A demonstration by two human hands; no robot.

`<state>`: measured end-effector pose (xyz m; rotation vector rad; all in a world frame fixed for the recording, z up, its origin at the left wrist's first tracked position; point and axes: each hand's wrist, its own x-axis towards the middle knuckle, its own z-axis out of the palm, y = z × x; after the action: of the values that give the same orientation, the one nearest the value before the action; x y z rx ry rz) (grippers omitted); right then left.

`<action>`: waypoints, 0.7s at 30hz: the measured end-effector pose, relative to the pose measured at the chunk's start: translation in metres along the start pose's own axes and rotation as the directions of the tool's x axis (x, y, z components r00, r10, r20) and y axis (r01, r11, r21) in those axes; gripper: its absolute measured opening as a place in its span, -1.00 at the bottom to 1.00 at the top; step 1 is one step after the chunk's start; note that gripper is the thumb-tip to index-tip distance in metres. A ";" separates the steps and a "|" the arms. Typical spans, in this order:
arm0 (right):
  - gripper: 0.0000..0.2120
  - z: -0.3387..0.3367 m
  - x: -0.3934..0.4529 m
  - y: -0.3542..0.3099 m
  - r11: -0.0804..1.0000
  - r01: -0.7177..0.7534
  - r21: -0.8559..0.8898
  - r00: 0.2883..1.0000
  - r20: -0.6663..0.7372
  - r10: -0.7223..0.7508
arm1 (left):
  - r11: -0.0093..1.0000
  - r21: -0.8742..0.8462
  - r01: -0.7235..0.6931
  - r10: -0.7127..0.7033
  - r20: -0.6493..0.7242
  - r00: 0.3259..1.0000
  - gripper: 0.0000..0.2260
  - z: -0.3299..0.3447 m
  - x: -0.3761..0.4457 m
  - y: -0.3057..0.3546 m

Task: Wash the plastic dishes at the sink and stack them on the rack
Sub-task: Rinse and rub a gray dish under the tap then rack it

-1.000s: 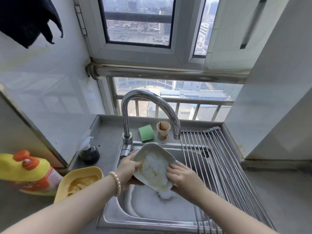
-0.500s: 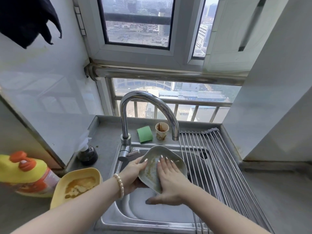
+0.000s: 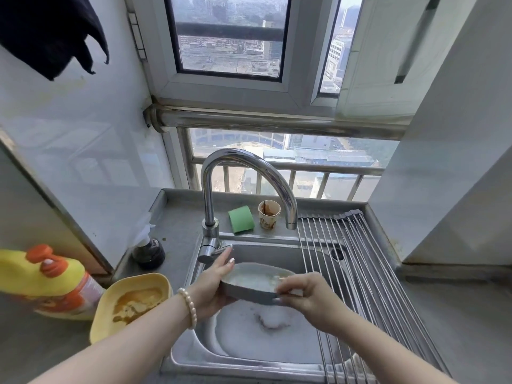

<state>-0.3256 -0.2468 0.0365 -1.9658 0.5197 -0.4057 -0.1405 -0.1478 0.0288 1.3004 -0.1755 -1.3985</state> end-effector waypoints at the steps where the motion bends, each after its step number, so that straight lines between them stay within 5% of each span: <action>1: -0.88 -0.003 0.001 -0.003 0.978 -0.064 0.198 0.998 -0.016 0.069 | 0.999 0.025 -0.031 0.030 0.011 0.999 -0.73 0.000 0.000 0.000; 4: -0.79 -0.009 0.013 0.005 0.841 -0.149 0.520 0.958 -0.134 0.253 | 0.992 0.078 -0.102 0.099 0.044 0.994 -0.60 0.004 0.001 -0.005; 7: -0.81 -0.005 0.036 0.017 0.777 -0.171 0.606 0.858 -0.296 0.421 | 0.988 0.066 -0.138 0.138 0.011 0.990 -0.62 0.015 0.004 -0.014; 9: -0.80 0.004 0.054 0.021 0.880 -0.216 0.422 0.794 -0.448 0.410 | 0.996 0.004 -0.093 0.093 -0.055 0.994 -0.70 0.024 0.009 -0.018; 12: -0.69 0.030 0.072 0.024 0.958 -0.268 -0.106 0.777 -0.611 0.150 | 0.994 -0.106 0.037 -0.046 -0.088 0.995 -0.74 0.039 0.021 -0.022; 16: -0.45 0.080 0.063 0.024 0.807 -0.005 -0.591 0.929 -0.301 -0.215 | 0.822 -0.566 0.055 -0.067 0.000 0.998 -0.65 0.040 0.027 -0.013; 19: -0.46 0.074 0.032 0.046 0.596 0.298 -0.746 0.910 0.032 -0.414 | 0.848 -0.524 0.075 -0.084 0.007 0.996 -0.61 0.020 0.026 -0.004; 21: -0.42 0.051 0.026 0.063 0.566 0.278 -0.776 0.908 0.020 -0.419 | 0.872 -0.470 0.139 -0.136 0.041 0.990 -0.51 0.011 0.027 -0.002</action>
<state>-0.2897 -0.2459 -0.0409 -2.9249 0.4320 -0.6871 -0.1426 -0.1739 0.0165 0.9107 0.2502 -1.4512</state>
